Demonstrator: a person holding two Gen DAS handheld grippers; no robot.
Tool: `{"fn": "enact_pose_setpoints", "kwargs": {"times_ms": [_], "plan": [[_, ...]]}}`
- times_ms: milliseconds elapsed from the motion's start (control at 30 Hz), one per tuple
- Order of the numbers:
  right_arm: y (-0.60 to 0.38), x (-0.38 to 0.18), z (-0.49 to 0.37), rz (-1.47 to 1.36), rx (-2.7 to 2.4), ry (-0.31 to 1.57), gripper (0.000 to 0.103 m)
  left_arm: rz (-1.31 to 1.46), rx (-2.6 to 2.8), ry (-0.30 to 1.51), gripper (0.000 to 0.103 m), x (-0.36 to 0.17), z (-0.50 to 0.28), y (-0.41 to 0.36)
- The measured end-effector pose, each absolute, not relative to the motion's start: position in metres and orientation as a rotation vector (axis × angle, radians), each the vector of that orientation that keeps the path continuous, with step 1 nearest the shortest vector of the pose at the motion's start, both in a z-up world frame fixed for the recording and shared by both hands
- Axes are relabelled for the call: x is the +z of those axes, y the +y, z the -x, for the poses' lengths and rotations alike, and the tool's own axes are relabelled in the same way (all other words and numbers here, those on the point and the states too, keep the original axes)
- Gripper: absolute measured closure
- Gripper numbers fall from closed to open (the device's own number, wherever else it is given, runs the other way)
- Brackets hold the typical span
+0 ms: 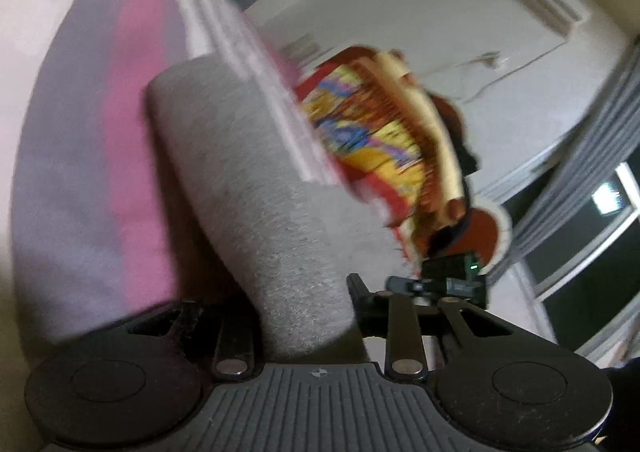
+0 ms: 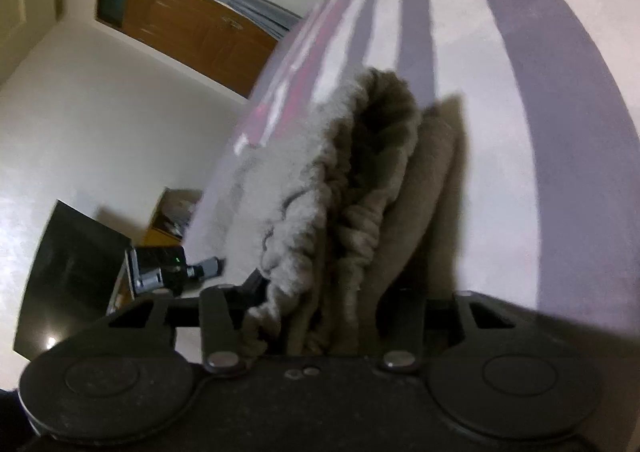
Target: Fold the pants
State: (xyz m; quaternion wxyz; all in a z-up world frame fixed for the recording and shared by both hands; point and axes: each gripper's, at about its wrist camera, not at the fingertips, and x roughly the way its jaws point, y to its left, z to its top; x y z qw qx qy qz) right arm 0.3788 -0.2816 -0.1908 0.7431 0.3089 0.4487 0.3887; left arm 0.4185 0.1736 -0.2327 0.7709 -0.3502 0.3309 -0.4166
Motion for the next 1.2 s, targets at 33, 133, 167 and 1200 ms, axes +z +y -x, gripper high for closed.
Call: {"fn": "enact_pose_setpoints", "kwargs": {"times_ms": [33, 133, 167, 1200], "plan": [[-0.279, -0.182, -0.382, -0.67, 0.865, 0.968, 0.058, 0.746, -0.906, 0.694, 0.074, -0.224, -0.419, 0.175], [-0.266, -0.159, -0.399, -0.637, 0.905, 0.923, 0.059, 0.729, -0.9, 0.638, 0.074, -0.199, -0.431, 0.189], [-0.261, -0.15, -0.408, -0.626, 0.92, 0.91, 0.059, 0.724, -0.896, 0.62, 0.074, -0.19, -0.439, 0.194], [-0.199, -0.199, -0.524, -0.621, 0.709, 1.078, 0.038, 0.798, -0.577, 0.809, 0.065, -0.242, -0.546, 0.248]]}}
